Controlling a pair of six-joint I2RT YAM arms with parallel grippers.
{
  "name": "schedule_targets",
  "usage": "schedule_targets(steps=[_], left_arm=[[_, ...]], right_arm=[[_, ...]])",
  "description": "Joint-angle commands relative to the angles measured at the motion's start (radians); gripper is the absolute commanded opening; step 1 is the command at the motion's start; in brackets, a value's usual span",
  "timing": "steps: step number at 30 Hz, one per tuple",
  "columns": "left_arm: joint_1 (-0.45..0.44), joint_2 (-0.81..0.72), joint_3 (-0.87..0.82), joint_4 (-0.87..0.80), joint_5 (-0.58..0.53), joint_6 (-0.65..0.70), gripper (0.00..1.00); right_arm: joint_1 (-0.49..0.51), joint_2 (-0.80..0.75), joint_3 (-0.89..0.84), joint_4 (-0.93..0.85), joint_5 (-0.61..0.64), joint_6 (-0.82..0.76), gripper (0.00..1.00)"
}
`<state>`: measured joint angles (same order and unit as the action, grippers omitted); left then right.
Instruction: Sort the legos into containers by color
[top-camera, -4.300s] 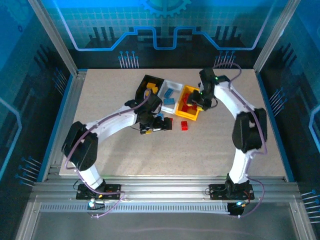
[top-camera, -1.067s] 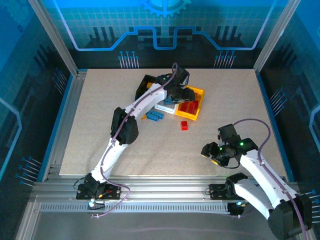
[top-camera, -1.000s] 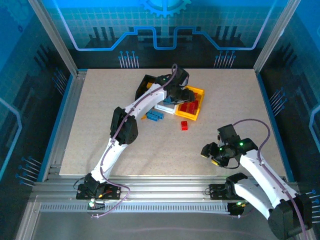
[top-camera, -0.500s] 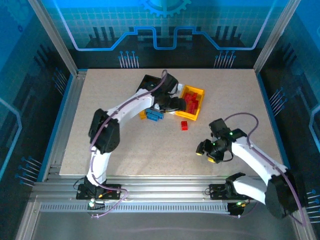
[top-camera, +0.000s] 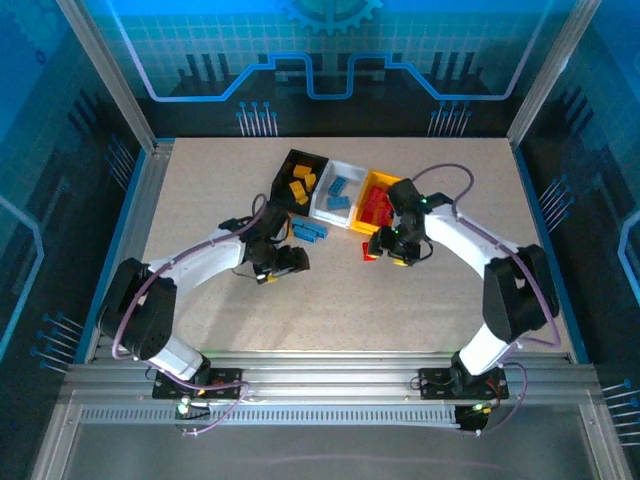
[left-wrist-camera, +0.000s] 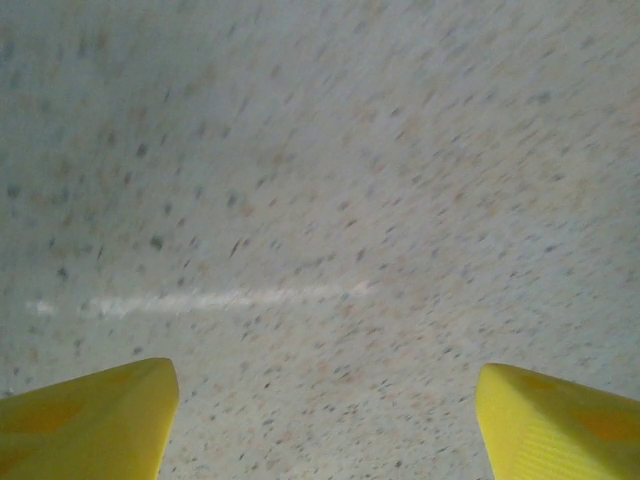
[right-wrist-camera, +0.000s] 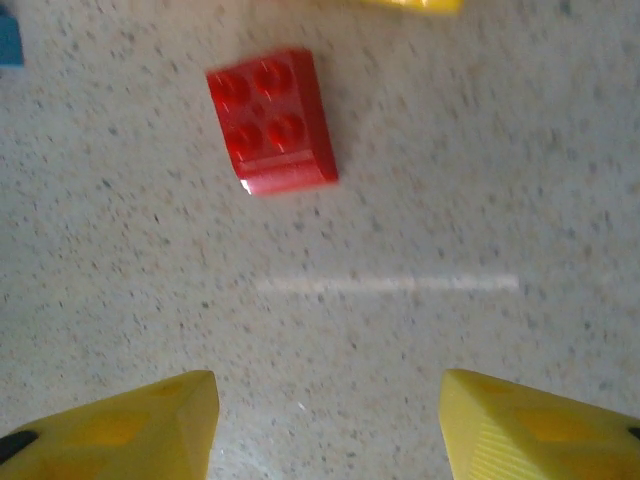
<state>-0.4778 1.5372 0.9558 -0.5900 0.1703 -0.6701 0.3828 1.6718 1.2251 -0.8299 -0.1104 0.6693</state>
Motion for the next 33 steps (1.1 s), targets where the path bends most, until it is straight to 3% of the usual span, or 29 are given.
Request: schedule_targets(steps=[1, 11, 33], left_arm=[[-0.001, -0.056, -0.066, 0.066, 0.045, -0.069, 0.80], [-0.002, -0.144, -0.095, 0.011, 0.011, -0.052, 0.83], [0.031, -0.268, -0.150, -0.033, 0.005, -0.049, 0.87]], right_arm=[[0.017, 0.098, 0.115, -0.068, 0.039, -0.075, 0.62], [0.038, 0.298, 0.330, -0.140, 0.090, -0.129, 0.62], [0.105, 0.440, 0.384, -0.150, 0.175, -0.122, 0.57]])
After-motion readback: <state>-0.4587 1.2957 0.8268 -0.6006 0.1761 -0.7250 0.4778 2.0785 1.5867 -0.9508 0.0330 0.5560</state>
